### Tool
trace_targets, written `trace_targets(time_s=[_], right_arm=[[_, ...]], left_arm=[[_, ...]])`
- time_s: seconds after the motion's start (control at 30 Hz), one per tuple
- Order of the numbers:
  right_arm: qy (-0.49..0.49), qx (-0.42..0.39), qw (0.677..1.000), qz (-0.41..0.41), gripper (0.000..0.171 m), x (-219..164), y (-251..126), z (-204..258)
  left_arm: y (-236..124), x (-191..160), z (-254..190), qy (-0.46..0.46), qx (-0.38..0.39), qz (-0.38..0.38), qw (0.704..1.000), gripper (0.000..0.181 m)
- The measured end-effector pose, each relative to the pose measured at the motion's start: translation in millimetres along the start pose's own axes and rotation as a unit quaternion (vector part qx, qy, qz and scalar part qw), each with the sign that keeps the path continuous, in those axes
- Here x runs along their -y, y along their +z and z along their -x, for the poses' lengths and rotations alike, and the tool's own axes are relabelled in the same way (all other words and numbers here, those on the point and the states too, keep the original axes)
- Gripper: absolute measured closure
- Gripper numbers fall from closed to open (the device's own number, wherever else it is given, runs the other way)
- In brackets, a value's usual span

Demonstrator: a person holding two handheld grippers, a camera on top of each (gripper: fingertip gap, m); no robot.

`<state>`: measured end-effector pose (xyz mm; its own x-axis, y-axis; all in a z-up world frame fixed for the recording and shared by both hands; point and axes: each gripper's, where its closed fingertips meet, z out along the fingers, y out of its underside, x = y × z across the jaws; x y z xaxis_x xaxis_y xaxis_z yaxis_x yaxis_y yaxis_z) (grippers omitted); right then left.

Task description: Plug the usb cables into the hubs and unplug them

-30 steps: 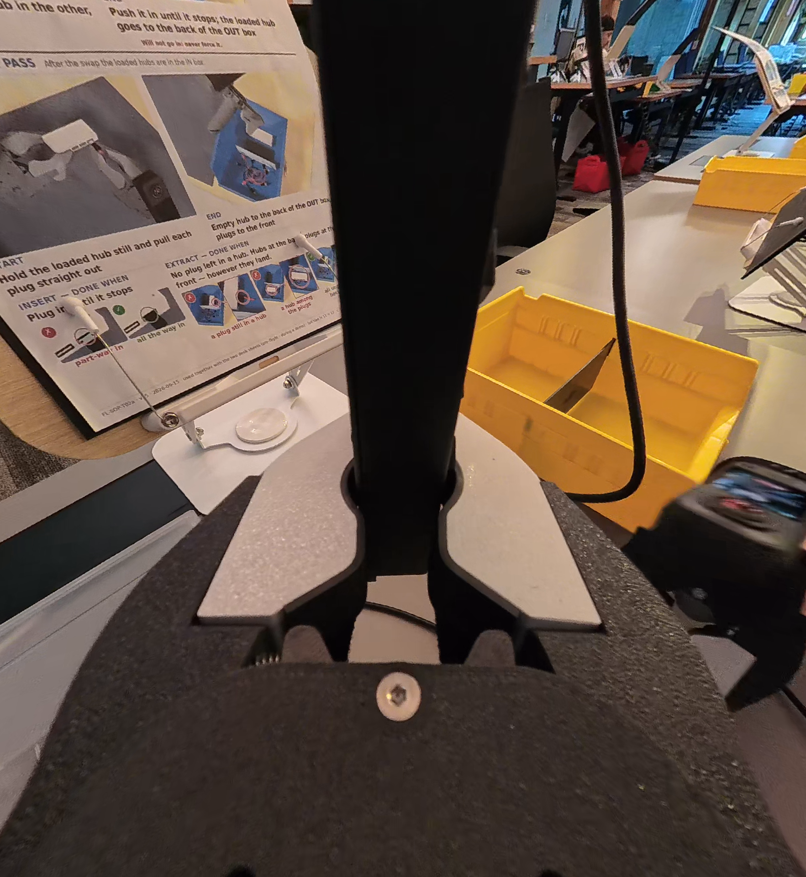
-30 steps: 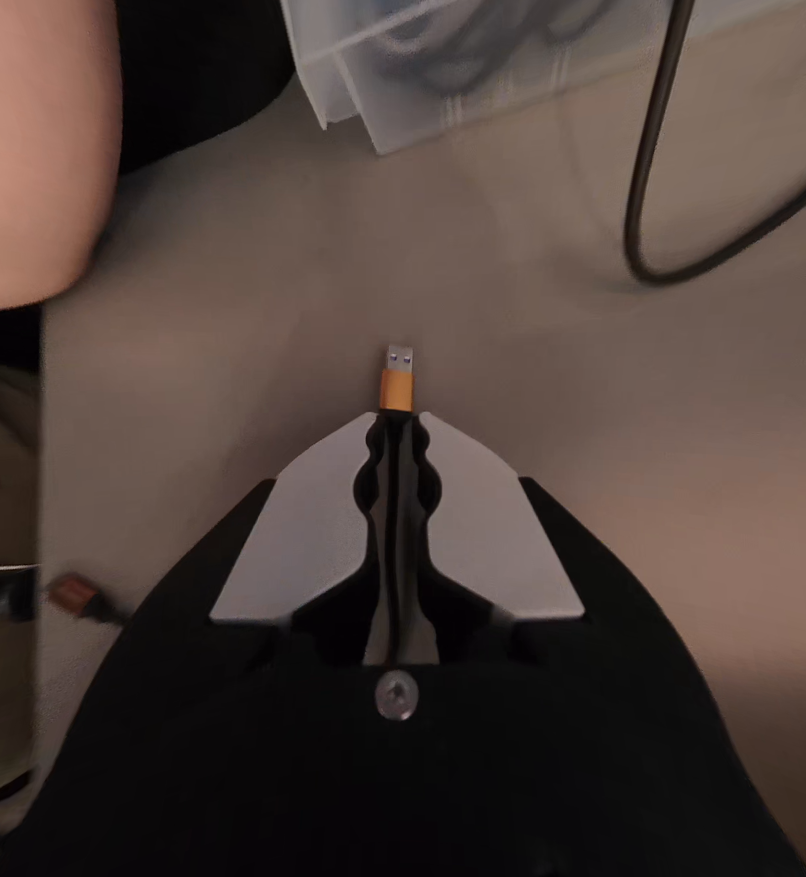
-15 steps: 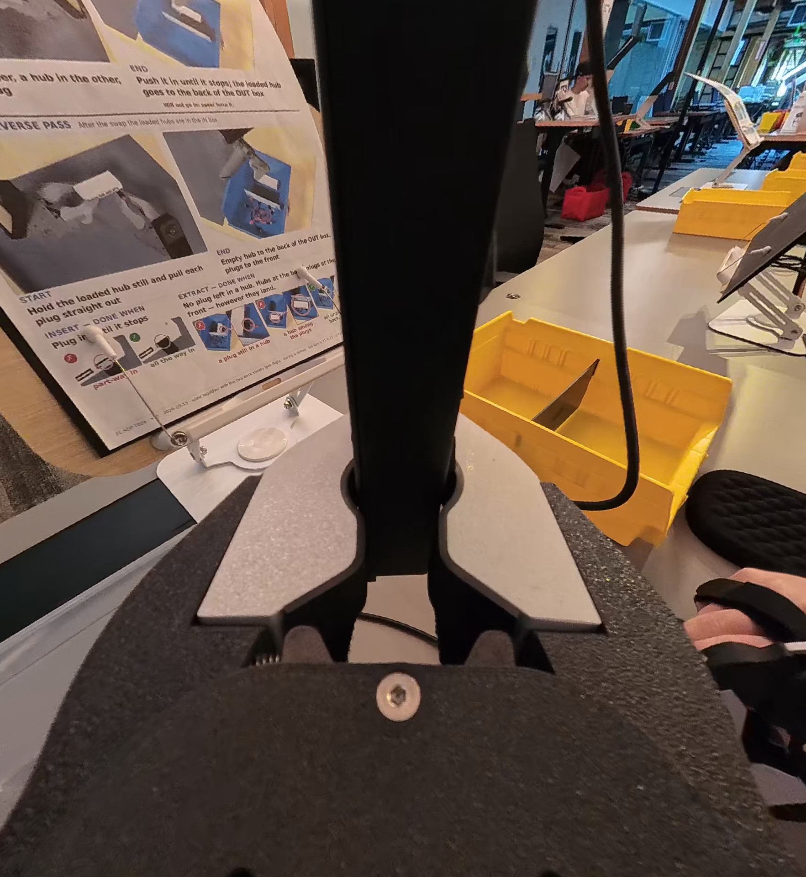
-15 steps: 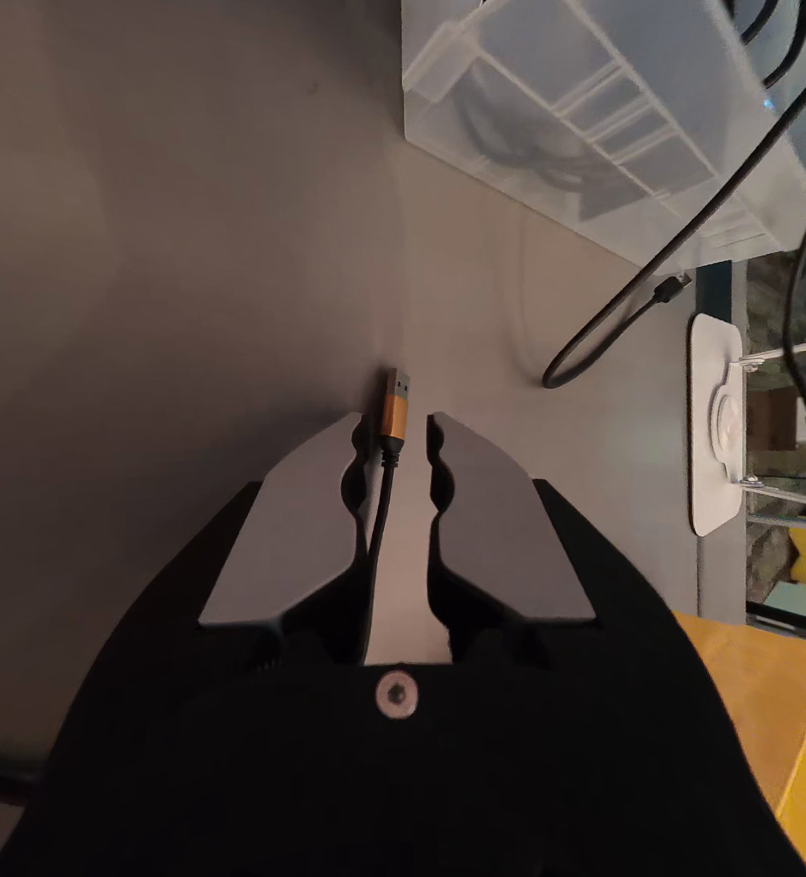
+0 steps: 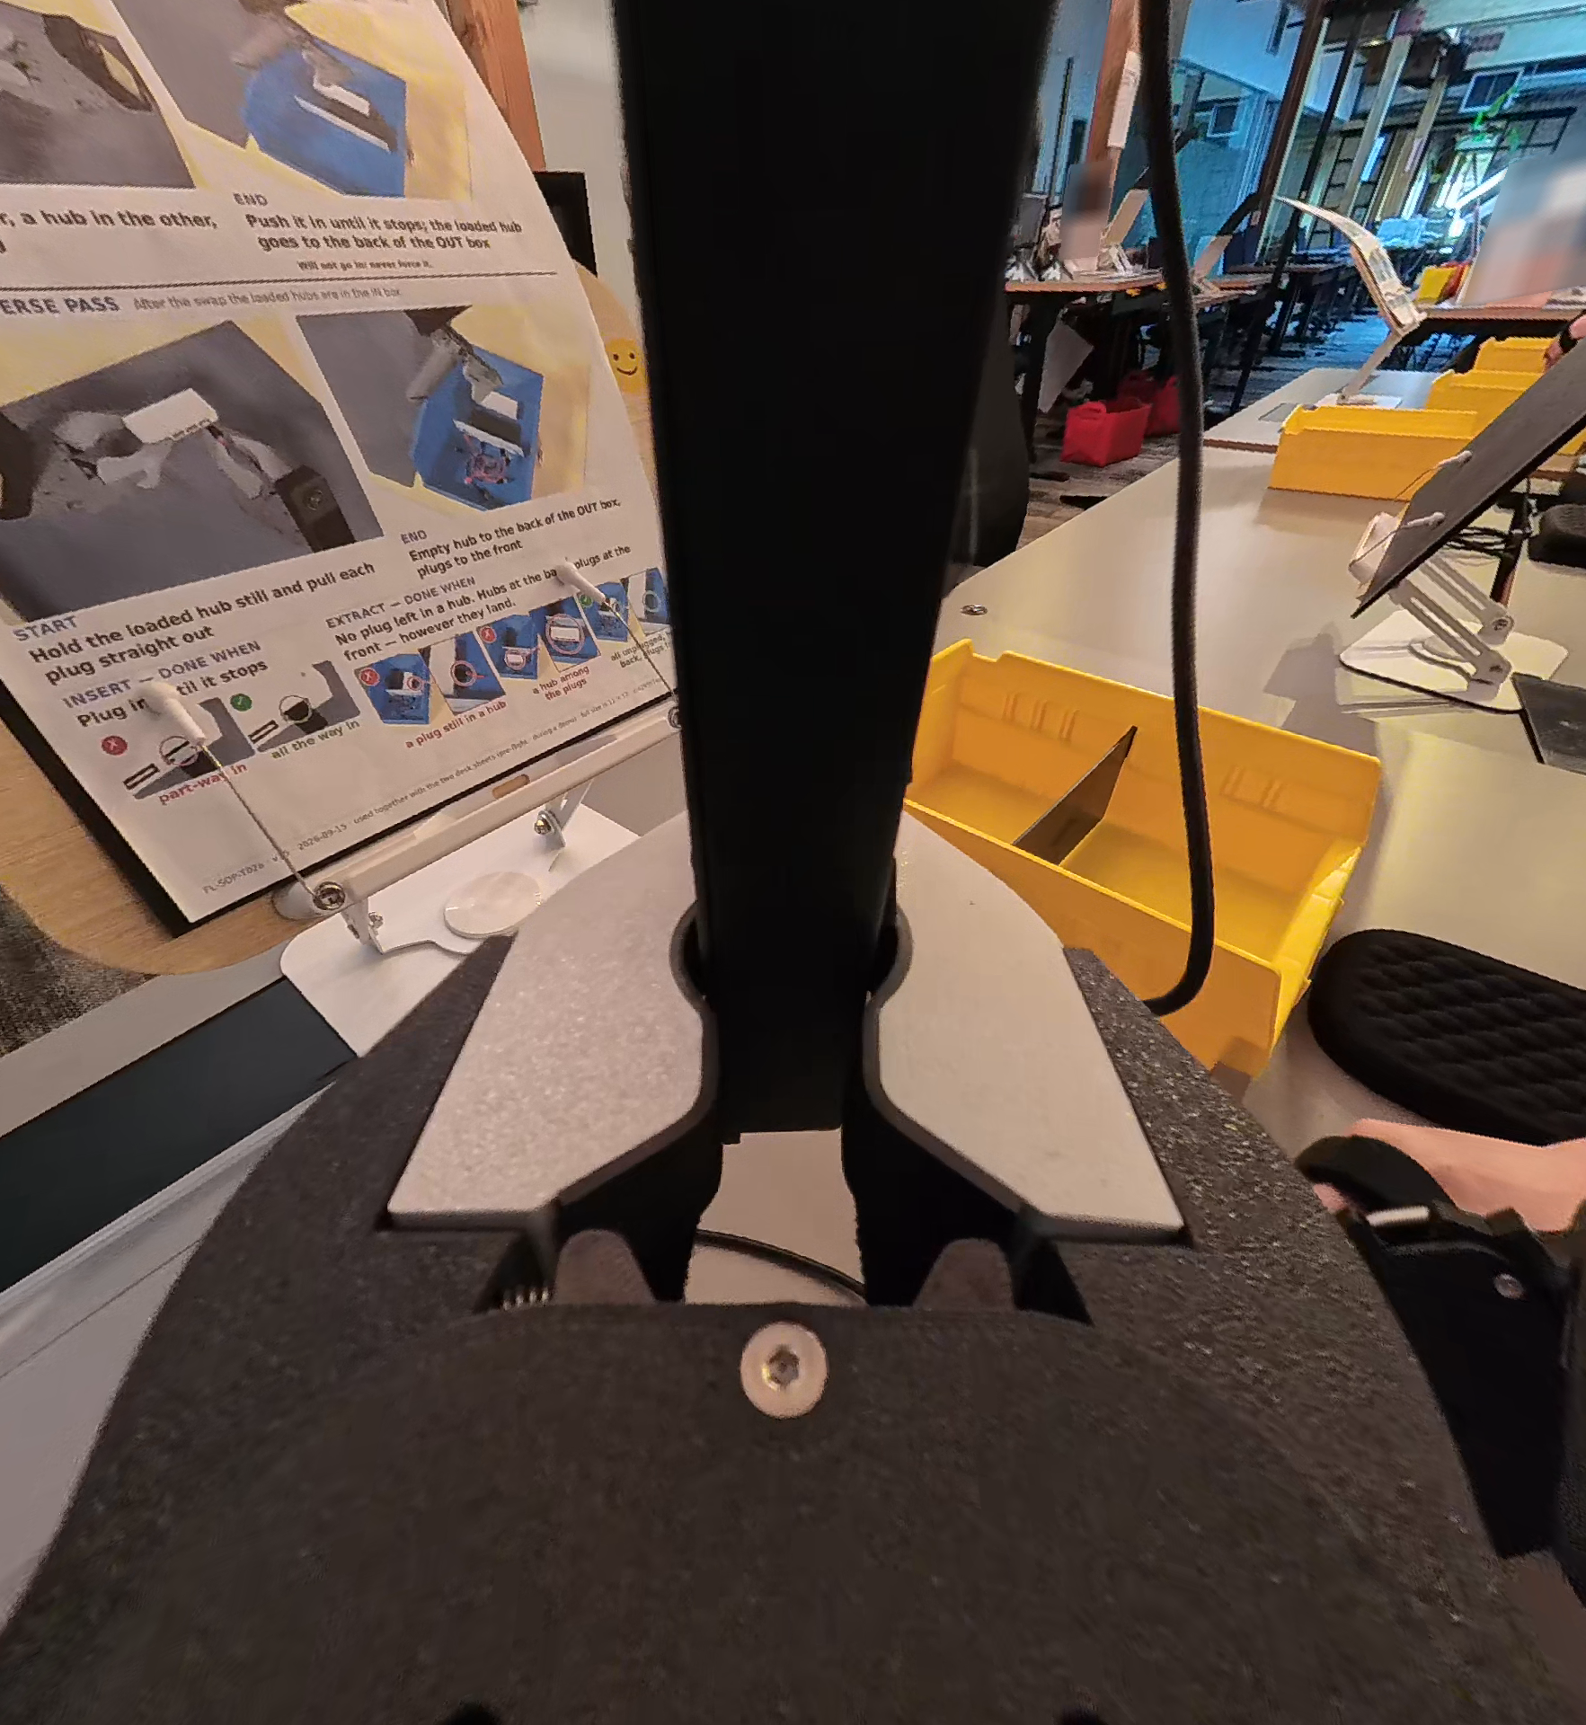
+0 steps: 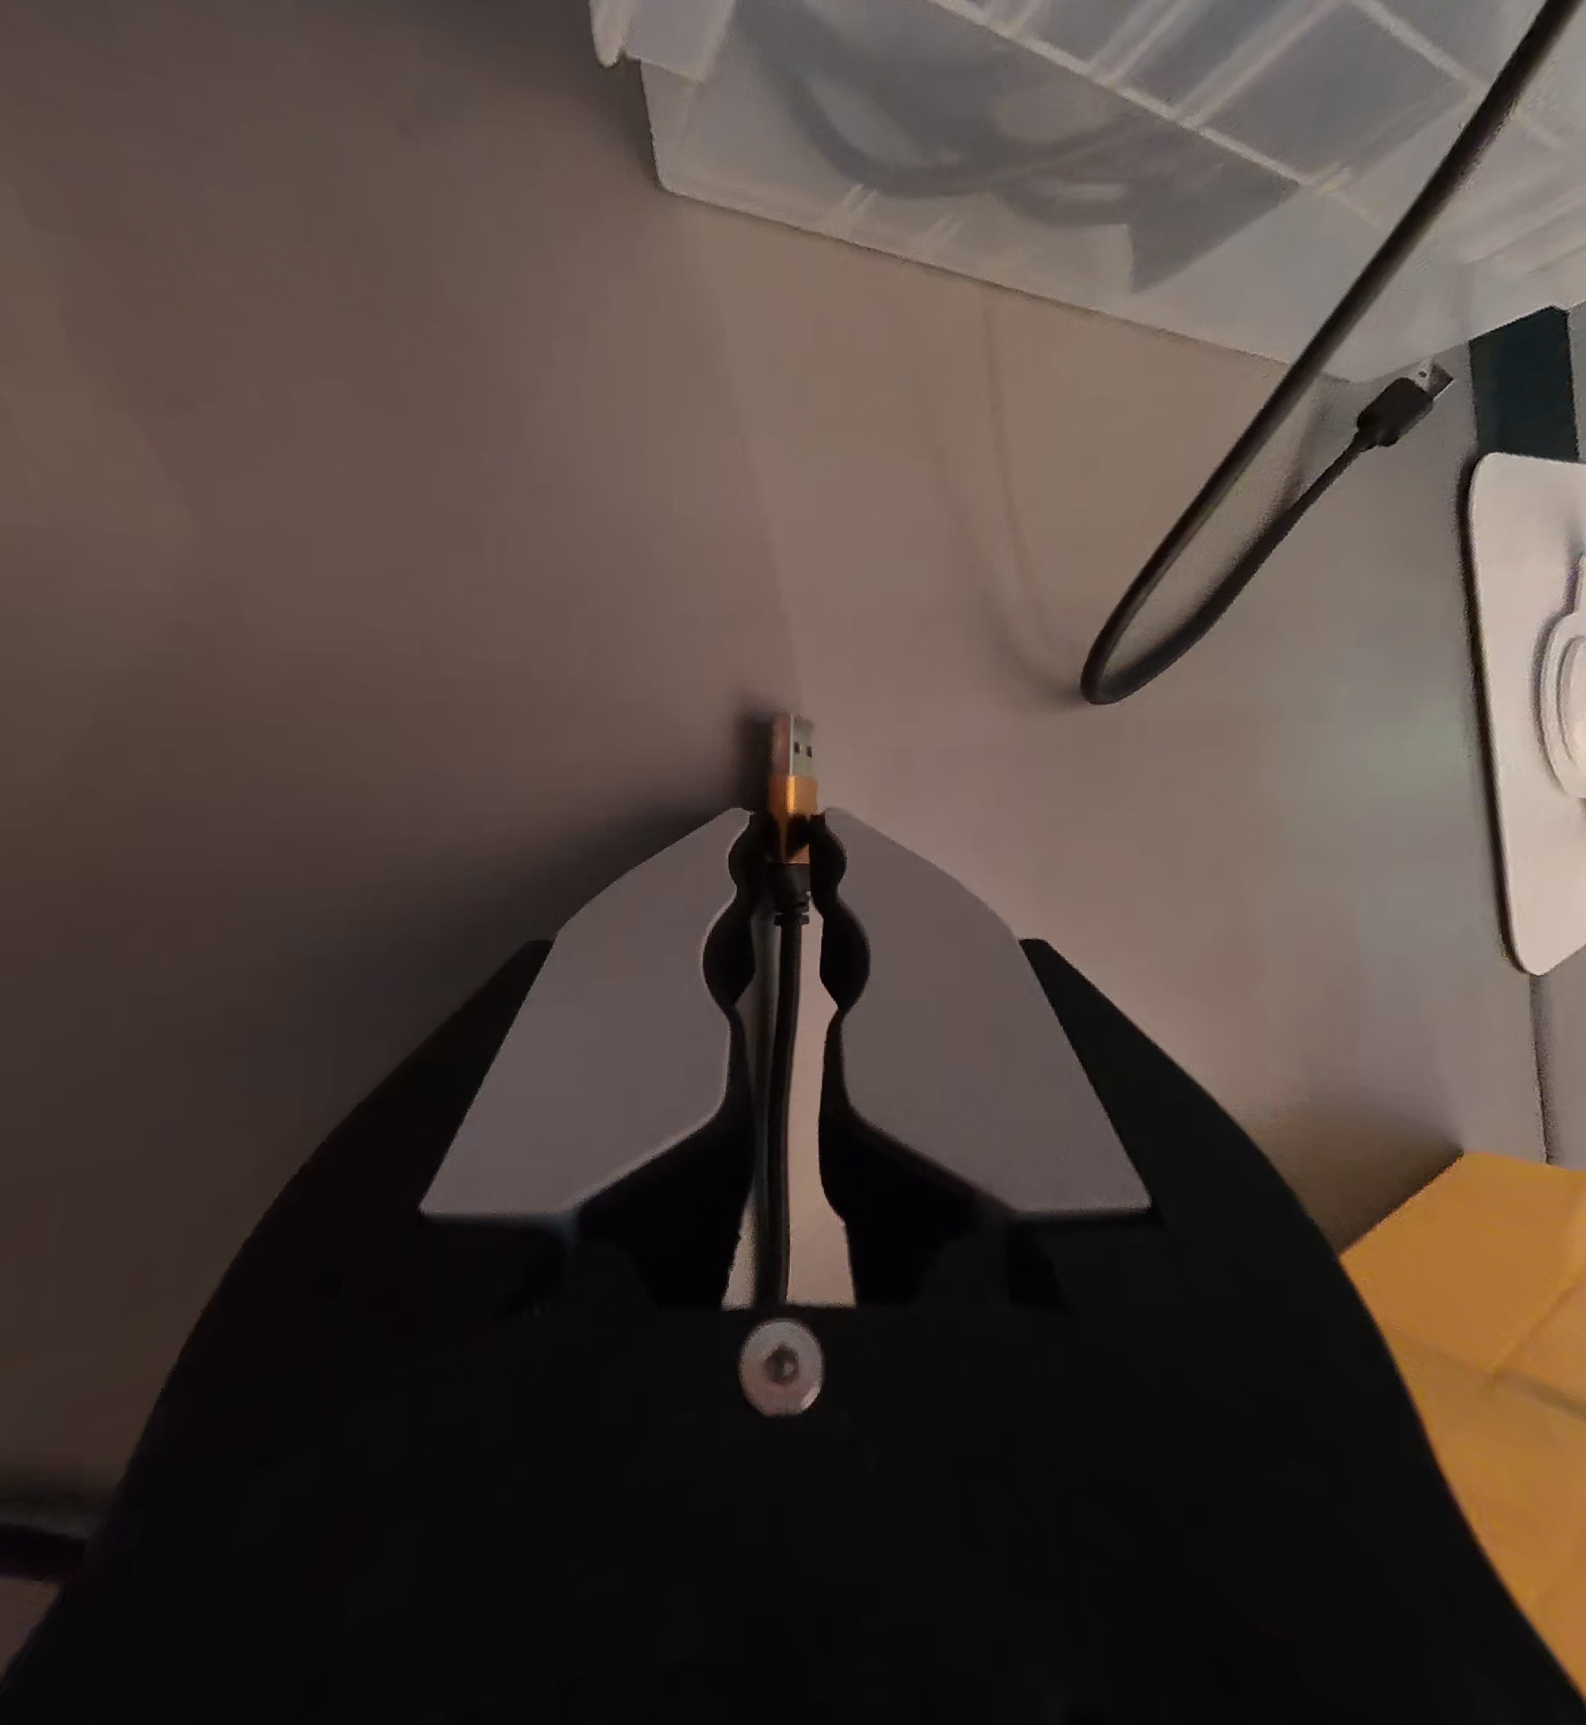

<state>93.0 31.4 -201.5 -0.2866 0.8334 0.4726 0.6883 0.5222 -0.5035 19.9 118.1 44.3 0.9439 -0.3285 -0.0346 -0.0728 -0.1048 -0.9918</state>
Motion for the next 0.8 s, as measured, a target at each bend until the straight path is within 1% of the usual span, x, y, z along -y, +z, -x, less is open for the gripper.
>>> trace_targets(time_s=[0.07,0.13,0.2,0.3,0.37,0.5,0.67,0.8], right_arm=[[0.021,0.006,1.0,-0.016,0.163,0,1,-4],[0.083,0.037,0.995,-0.041,0.164,1,1,-6],[0.143,0.067,0.985,-0.067,0.164,3,-3,-10],[0.225,0.11,0.96,-0.127,0.164,15,-20,-21],[0.266,0.132,0.939,-0.172,0.164,28,-38,-32],[0.34,0.203,0.879,-0.264,0.164,56,-86,-58],[0.379,0.259,0.809,-0.367,0.164,90,-152,-100],[0.384,0.265,0.777,-0.422,0.164,113,-195,-129]], left_arm=[[1,-1,-1,0.002,-0.001,0.003,1.0,0.155],[2,-2,-2,0.003,-0.003,0.006,1.0,0.155],[3,-2,-2,0.004,-0.004,0.006,1.0,0.155],[3,-3,-3,0.005,-0.007,0.009,1.0,0.155],[4,-5,-2,0.007,-0.008,0.013,1.0,0.155],[7,-9,-3,0.018,-0.011,0.019,1.0,0.155],[16,-11,-8,0.026,-0.016,0.016,0.999,0.155],[27,-14,-12,0.027,-0.017,0.007,0.999,0.155]])
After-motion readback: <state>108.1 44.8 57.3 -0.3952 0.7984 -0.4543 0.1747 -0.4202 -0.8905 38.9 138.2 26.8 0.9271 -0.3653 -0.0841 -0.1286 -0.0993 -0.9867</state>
